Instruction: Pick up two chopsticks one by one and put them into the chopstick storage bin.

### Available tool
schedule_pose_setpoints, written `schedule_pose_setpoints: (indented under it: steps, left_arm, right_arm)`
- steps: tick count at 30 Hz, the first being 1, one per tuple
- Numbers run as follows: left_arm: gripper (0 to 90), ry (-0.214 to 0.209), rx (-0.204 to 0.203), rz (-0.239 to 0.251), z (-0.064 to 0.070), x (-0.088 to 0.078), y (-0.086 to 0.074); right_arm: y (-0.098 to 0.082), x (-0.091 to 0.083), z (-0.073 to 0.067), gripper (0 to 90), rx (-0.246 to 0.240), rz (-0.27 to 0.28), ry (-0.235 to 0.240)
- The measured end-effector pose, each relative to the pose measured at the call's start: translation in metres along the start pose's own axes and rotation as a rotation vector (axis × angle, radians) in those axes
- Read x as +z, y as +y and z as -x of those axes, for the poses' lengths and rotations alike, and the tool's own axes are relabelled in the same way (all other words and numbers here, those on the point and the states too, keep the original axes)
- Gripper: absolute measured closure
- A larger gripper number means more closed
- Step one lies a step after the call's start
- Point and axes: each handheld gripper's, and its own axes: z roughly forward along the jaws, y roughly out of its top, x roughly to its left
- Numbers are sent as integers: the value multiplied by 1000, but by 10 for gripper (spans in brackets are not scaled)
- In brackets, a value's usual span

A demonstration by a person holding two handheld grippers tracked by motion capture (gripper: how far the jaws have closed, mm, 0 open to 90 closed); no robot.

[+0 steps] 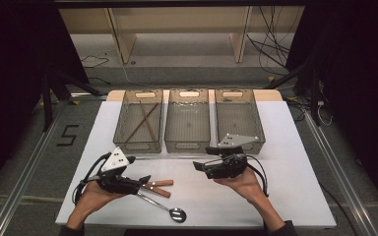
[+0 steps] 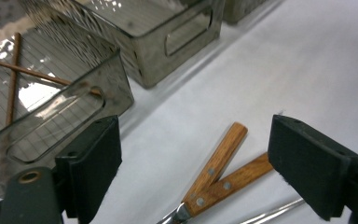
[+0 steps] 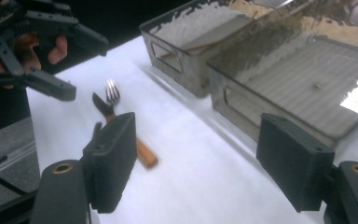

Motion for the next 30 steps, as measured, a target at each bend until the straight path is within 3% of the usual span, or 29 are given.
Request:
schedule_pose_setpoints:
  steps: [7, 11, 18, 30]
  left_arm:
    - [172, 4, 12, -5, -5, 7, 14]
    - [171, 6, -20, 31, -9, 4, 18]
    - [171, 16, -38, 42, -11, -1, 12]
    - [168, 16, -66, 56, -15, -5, 7]
  right_arm:
    - [-19, -9, -5, 296, -6, -5, -11]
    - [-23, -9, -14, 296, -27, -9, 8]
    - [-25, 8, -33, 300, -89, -48, 45]
    - [-28, 31, -49, 312, -137, -95, 76]
